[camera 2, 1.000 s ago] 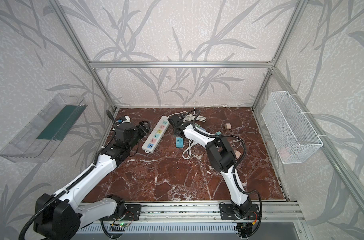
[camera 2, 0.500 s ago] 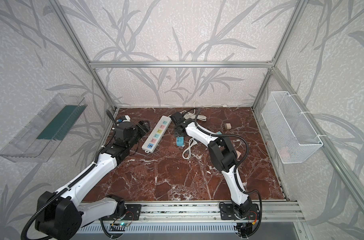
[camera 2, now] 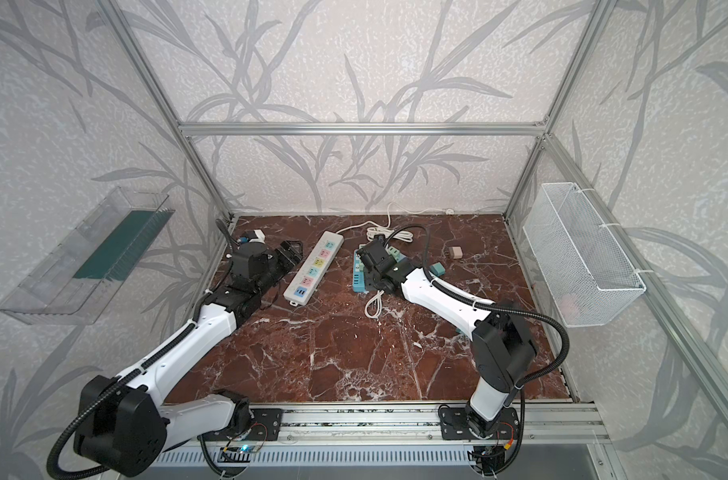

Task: Insert the plug
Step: 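Lower the green adapter into the teal strip socket and open the right gripper, then lift the right gripper away while the left gripper reaches the white power strip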

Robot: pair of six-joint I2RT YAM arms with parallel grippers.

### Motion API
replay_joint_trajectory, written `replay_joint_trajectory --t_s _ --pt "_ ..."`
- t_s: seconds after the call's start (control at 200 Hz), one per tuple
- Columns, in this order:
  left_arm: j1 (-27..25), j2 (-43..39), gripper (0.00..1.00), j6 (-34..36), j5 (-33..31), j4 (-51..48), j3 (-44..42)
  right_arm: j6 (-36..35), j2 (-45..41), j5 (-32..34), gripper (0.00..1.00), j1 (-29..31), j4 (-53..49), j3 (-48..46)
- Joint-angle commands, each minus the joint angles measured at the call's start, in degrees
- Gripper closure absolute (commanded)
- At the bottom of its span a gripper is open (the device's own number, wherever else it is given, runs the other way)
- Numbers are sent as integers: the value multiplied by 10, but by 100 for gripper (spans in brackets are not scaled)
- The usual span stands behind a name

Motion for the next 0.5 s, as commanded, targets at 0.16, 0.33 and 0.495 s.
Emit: replay_joint_trajectory --t_s 0.16,0.33,0.495 --pt "6 14 20 -12 6 10 -5 112 83 42 40 1 49 -18" --pt "8 14 20 -10 4 11 -6 128 141 4 43 -18 72 -5" --pt "10 14 20 -10 2 10 -6 124 155 0 59 -30 85 -5"
